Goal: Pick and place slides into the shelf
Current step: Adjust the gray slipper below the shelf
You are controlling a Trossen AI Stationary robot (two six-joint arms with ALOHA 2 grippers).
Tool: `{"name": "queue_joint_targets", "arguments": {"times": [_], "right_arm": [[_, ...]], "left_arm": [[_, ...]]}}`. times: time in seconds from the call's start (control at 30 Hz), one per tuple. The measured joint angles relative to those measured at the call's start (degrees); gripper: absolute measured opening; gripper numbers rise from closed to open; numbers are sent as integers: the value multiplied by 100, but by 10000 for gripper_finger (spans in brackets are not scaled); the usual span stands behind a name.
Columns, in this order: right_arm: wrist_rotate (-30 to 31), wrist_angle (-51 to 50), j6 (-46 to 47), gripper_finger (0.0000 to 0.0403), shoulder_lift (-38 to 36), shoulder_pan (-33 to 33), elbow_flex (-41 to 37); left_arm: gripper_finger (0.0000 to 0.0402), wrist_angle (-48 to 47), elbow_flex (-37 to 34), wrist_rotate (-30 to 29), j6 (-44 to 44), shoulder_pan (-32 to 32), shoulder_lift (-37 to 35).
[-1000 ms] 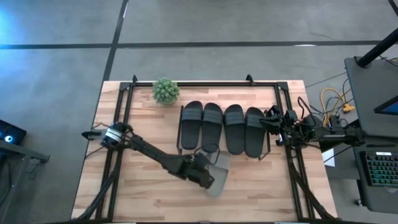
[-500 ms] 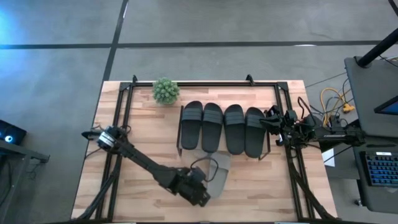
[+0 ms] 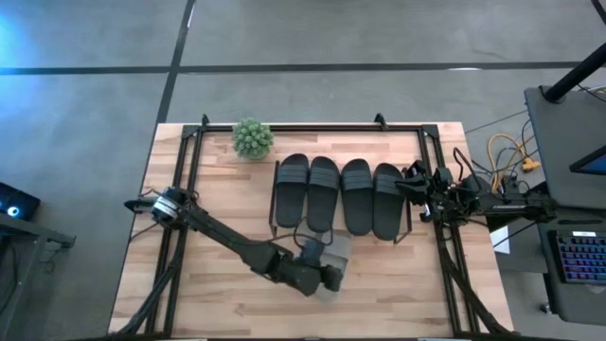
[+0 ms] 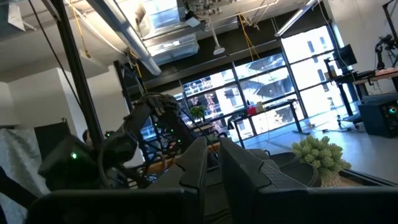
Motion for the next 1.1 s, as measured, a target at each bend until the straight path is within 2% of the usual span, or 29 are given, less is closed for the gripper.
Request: {"name": "queue_joint_targets", "arguments": {"times": [0.13,0.33,0.77,0.83,1.03,1.1], "right_arm": [[0,0,0,38,0,-2,0],[2,0,0,38,0,0,0],[0,1,0,38,2,-1,0],[1,0,0,38,2,-2,0],[0,0,0,38,0,0,0],[0,0,0,38,1,0,0]], "left_arm": [[118,-413,-18,29,-159,133,-2],[118,-149,-44,125,-168,339,-7],[118,1438,-87,170,-190,584,-52],[118,1518,-87,382,-208,584,-82],[118,1496,-91,517,-769,629,-97],[118,1250,-99,1018,-859,689,-103]]}}
